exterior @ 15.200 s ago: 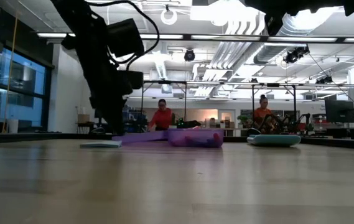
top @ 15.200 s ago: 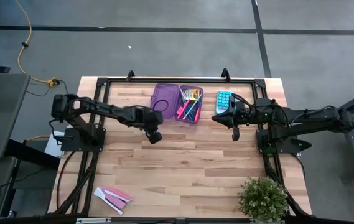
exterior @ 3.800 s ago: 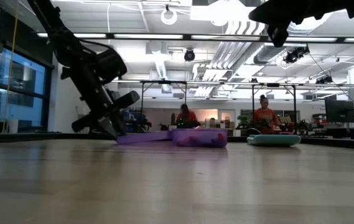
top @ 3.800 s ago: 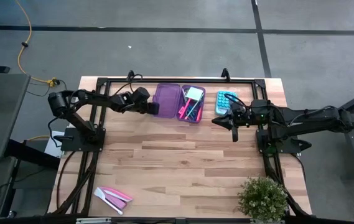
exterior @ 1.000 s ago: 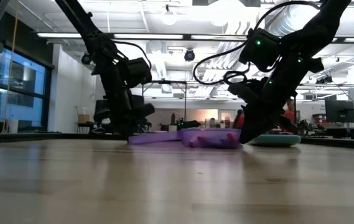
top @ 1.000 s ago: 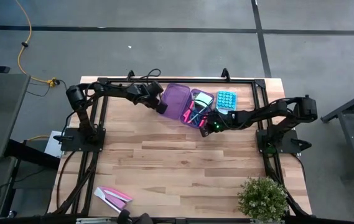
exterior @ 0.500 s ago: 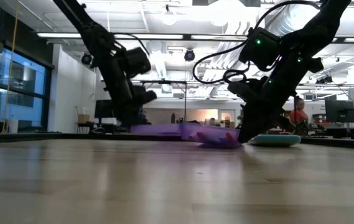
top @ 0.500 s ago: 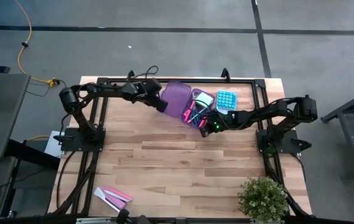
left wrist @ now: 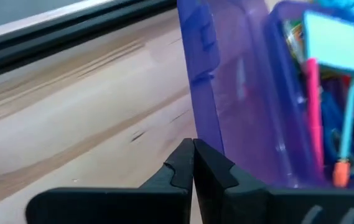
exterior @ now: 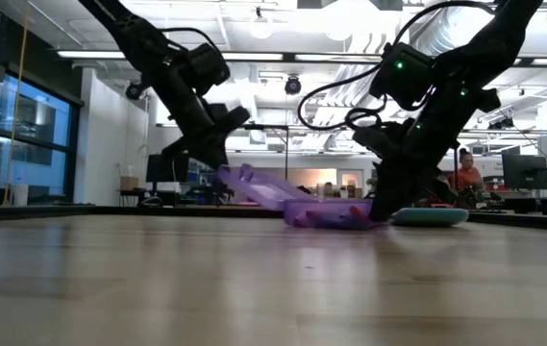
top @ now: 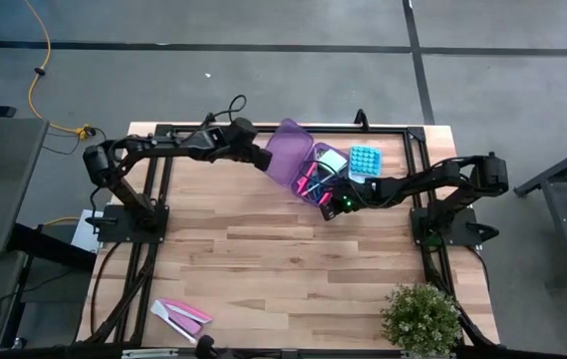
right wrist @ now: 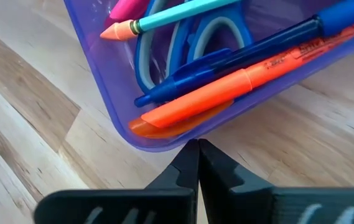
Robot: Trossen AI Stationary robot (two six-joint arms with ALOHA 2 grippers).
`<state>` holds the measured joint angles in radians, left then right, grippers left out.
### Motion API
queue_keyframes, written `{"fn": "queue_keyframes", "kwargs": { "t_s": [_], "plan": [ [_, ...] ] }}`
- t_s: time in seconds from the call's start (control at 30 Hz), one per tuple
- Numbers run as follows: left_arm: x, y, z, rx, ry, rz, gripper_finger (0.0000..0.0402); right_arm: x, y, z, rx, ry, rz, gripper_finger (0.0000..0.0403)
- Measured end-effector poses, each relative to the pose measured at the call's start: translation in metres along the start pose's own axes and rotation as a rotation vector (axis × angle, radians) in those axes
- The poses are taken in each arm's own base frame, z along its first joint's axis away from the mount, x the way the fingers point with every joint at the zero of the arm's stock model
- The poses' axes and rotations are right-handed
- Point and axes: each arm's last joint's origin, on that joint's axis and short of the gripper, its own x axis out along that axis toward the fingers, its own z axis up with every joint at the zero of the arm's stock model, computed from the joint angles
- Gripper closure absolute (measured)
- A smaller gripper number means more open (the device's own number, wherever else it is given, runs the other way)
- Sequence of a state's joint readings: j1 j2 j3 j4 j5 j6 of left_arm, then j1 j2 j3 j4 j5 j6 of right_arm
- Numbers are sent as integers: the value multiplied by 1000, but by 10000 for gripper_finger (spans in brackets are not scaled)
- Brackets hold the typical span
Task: Pack school essentials
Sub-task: Close the purple supply box
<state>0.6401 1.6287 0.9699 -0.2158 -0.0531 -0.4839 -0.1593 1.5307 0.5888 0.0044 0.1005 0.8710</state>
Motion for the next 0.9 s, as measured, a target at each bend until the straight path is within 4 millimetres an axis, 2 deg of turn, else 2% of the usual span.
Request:
{"fn": "queue_keyframes", "kwargs": {
  "t_s": [0.2, 0.63, 0.9],
  "plan": [
    [-1, -16, -1, 9, -48, -57, 402, 0, 0, -1, -18, 8, -2, 402],
    [-5, -53, -13, 38, -89, -194, 402, 0, 4, 5, -178, -63, 20, 402],
    [15, -73, -34, 66, -75, -201, 402, -1, 6, 6, -257, -83, 37, 402]
  ]
}}
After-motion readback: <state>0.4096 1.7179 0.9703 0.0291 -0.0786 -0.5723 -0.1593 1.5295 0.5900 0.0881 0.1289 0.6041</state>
